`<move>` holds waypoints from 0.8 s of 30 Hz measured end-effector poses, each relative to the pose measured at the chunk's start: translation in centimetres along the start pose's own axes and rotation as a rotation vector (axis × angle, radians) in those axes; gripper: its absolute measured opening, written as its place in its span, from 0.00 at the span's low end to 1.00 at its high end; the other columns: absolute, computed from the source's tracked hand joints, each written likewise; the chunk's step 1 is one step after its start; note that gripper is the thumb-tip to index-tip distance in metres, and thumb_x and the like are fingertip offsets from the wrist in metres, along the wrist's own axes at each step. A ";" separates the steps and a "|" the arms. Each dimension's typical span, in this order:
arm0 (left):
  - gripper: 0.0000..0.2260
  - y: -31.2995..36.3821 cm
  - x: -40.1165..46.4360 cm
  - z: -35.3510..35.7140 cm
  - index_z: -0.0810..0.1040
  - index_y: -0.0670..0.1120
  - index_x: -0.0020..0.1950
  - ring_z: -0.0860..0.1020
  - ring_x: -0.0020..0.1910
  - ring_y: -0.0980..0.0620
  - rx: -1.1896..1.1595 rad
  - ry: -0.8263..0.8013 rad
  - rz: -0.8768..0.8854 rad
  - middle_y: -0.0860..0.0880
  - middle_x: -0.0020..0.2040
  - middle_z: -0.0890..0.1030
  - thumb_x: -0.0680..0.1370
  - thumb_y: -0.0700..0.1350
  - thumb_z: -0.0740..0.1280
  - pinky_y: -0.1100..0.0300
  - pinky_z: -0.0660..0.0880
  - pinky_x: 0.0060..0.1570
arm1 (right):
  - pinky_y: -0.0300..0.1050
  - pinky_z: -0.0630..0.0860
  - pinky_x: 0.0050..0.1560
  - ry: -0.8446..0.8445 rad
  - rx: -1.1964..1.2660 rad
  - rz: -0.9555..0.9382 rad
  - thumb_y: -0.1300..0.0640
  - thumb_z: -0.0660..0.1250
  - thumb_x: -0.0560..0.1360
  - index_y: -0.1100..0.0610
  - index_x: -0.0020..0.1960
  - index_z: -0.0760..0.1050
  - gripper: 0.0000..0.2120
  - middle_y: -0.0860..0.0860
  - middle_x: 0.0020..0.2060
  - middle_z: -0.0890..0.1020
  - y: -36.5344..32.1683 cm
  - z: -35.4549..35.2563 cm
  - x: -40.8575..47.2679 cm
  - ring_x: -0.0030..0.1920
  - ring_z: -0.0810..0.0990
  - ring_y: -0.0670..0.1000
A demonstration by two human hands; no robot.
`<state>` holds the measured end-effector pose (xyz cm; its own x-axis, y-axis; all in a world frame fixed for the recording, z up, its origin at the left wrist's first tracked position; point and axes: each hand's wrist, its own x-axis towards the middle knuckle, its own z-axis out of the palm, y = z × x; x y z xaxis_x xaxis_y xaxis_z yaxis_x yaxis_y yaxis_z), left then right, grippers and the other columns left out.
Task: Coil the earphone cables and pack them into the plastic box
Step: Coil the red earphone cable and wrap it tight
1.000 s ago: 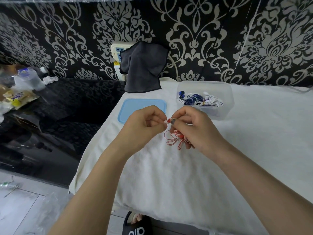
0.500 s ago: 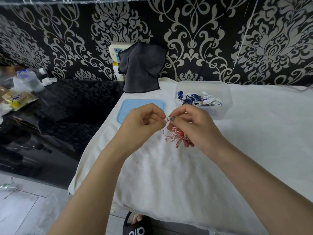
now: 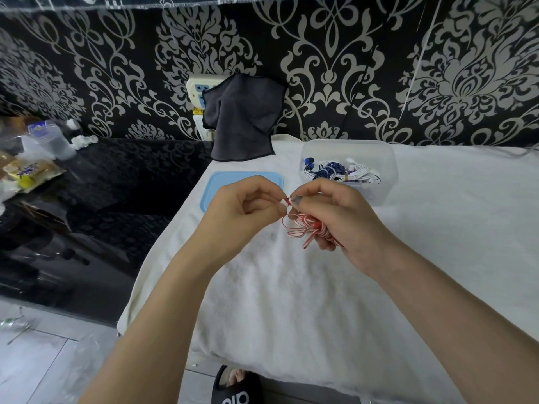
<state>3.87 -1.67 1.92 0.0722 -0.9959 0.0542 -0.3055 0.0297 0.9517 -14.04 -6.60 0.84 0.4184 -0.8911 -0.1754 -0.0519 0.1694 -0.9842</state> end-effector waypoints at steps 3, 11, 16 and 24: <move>0.05 0.0 -0.1 0.1 0.81 0.41 0.49 0.86 0.50 0.40 0.005 -0.001 0.012 0.40 0.46 0.86 0.77 0.33 0.72 0.42 0.79 0.61 | 0.39 0.65 0.24 -0.010 -0.030 -0.027 0.57 0.72 0.76 0.56 0.48 0.80 0.03 0.53 0.40 0.87 -0.1 -0.2 -0.2 0.28 0.72 0.54; 0.04 0.2 -0.3 0.3 0.79 0.42 0.47 0.86 0.45 0.45 0.068 0.001 0.019 0.43 0.44 0.85 0.77 0.34 0.72 0.42 0.80 0.55 | 0.38 0.65 0.24 0.033 -0.067 -0.053 0.57 0.68 0.79 0.56 0.49 0.80 0.03 0.53 0.38 0.86 -0.1 0.0 -0.2 0.22 0.72 0.51; 0.06 0.3 -0.4 0.4 0.78 0.41 0.47 0.86 0.44 0.44 0.067 0.020 0.033 0.44 0.42 0.86 0.76 0.33 0.73 0.48 0.81 0.51 | 0.39 0.66 0.23 0.018 -0.090 -0.065 0.57 0.69 0.78 0.54 0.48 0.81 0.02 0.54 0.40 0.86 0.0 0.1 -0.3 0.23 0.73 0.52; 0.08 0.2 -0.2 0.3 0.79 0.42 0.46 0.85 0.43 0.51 0.097 0.035 0.089 0.49 0.42 0.85 0.75 0.30 0.73 0.62 0.79 0.48 | 0.39 0.66 0.24 0.020 -0.080 -0.083 0.56 0.70 0.78 0.54 0.48 0.81 0.03 0.51 0.40 0.86 -0.1 0.1 -0.4 0.24 0.73 0.52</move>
<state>3.51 -1.47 2.00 0.0733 -0.9861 0.1492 -0.4027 0.1076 0.9090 -14.12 -6.18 1.03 0.4057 -0.9092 -0.0934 -0.0908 0.0615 -0.9940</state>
